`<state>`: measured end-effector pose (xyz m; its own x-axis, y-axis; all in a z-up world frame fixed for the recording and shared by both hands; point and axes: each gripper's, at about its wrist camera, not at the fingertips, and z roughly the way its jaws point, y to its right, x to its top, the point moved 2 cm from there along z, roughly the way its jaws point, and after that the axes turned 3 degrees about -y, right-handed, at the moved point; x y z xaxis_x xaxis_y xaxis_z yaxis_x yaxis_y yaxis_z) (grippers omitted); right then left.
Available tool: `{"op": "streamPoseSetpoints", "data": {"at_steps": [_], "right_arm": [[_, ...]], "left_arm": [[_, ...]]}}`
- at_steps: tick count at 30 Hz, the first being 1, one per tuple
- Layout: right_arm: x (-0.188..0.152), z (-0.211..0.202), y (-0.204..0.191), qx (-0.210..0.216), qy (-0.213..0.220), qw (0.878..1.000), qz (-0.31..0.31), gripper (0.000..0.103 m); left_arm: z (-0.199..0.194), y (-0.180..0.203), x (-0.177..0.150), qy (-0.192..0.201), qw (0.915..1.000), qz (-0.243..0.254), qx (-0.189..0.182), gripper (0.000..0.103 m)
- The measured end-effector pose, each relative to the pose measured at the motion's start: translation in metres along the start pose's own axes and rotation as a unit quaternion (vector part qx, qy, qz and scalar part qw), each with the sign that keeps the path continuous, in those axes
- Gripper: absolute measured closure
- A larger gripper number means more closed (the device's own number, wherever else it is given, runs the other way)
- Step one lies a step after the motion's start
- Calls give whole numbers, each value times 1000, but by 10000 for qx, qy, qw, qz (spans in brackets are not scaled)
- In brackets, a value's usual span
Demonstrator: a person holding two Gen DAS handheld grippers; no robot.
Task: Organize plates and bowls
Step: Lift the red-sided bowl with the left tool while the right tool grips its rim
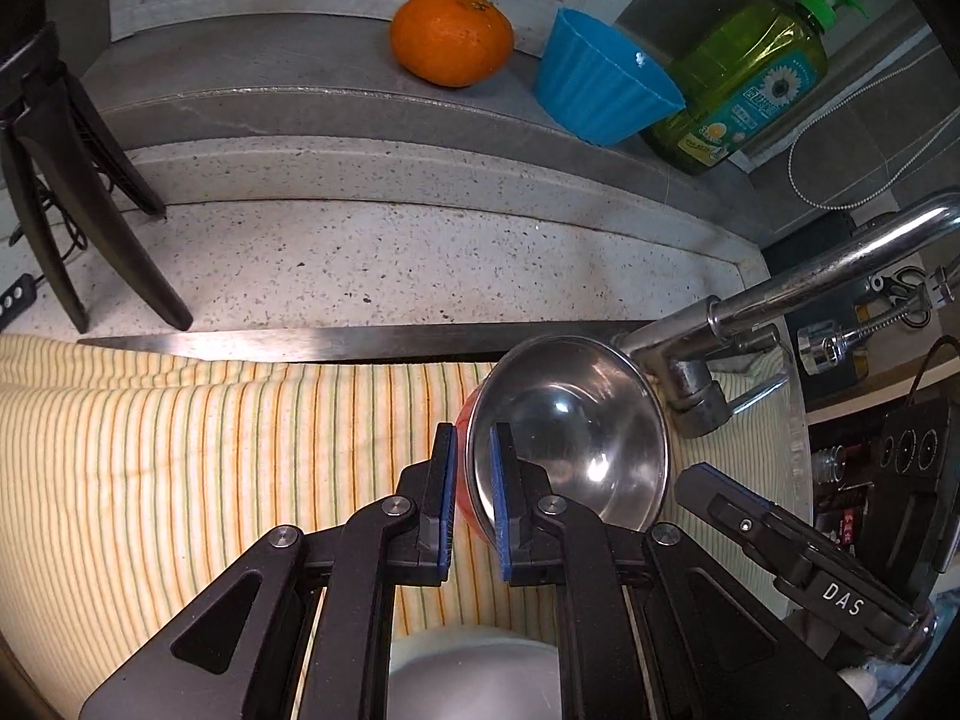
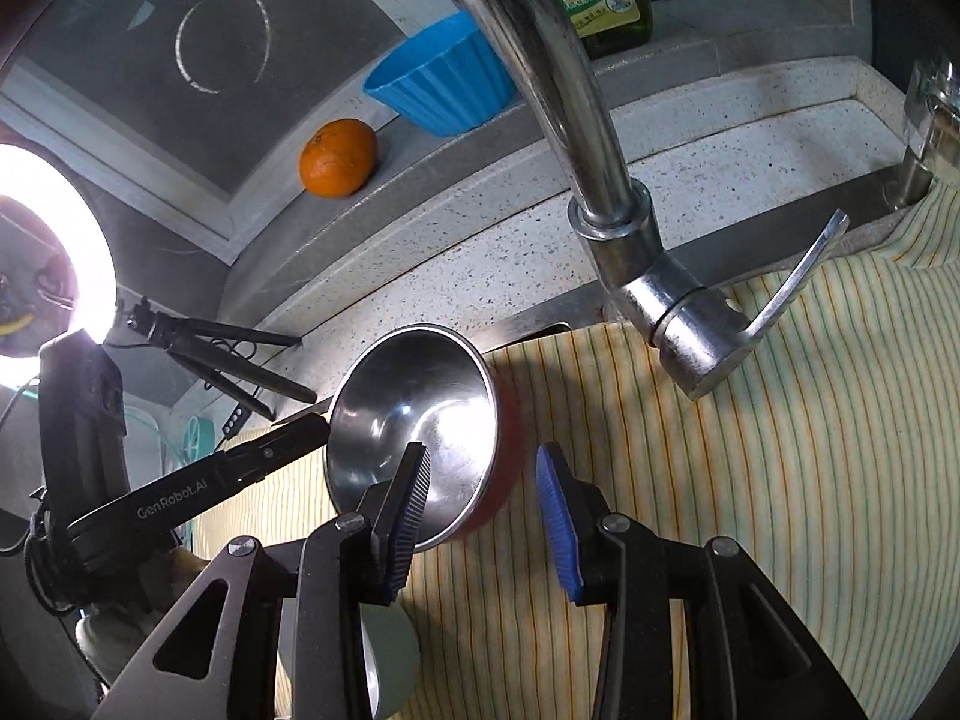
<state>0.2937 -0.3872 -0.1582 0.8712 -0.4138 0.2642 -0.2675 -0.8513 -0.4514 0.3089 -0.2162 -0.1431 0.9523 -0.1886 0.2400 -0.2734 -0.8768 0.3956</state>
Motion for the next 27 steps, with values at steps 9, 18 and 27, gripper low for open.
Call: {"op": "streamPoseSetpoints", "data": {"at_steps": [9, 18, 27], "right_arm": [[6, 13, 3, -172, -31, 9998, 110, 70], [6, 26, 4, -79, -226, 9997, 108, 93], [4, 22, 1, -59, -184, 9998, 26, 93]], "left_arm": [[7, 0, 4, -57, 9999, 146, 47, 94], [9, 3, 3, -41, 9997, 229, 84, 98], [1, 7, -2, 28, 9998, 181, 73, 98]]}}
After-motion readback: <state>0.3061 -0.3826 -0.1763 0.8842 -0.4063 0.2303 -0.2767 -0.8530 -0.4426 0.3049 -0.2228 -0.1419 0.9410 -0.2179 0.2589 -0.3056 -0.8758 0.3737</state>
